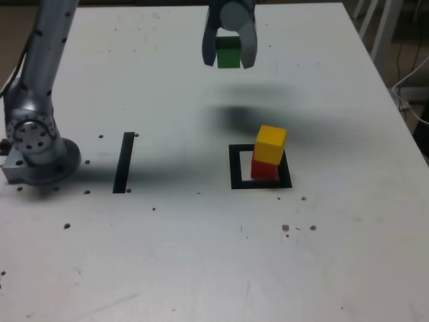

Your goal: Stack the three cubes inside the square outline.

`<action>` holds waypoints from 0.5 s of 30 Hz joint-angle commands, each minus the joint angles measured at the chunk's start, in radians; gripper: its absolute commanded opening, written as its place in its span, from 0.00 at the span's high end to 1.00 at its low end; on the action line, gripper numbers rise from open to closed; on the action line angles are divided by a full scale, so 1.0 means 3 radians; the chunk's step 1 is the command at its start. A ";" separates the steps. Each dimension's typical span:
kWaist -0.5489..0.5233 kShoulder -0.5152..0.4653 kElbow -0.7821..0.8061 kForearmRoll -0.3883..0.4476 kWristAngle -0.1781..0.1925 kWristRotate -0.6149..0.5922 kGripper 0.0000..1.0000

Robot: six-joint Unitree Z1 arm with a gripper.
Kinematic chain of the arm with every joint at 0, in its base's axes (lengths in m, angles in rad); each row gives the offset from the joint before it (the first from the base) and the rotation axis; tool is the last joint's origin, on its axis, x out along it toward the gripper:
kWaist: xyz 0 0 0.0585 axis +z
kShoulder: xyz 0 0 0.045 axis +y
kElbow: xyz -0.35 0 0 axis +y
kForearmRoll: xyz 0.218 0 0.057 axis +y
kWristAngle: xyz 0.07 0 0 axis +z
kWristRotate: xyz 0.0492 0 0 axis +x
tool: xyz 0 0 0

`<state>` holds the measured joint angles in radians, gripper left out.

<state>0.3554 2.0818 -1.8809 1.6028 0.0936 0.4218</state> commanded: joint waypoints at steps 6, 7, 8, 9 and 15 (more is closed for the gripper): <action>-0.0366 -0.0116 0.0056 0.0109 -0.0033 -0.0158 0.71; -0.0415 -0.0126 0.0062 0.0109 -0.0036 -0.0180 0.71; -0.0464 -0.0136 0.0068 0.0108 -0.0039 -0.0200 0.71; -0.0527 -0.0149 0.0075 0.0108 -0.0044 -0.0225 0.71; -0.0781 -0.0185 0.0085 0.0108 -0.0092 -0.0318 0.71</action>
<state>0.1459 2.0363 -1.8570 1.6029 0.0717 0.3349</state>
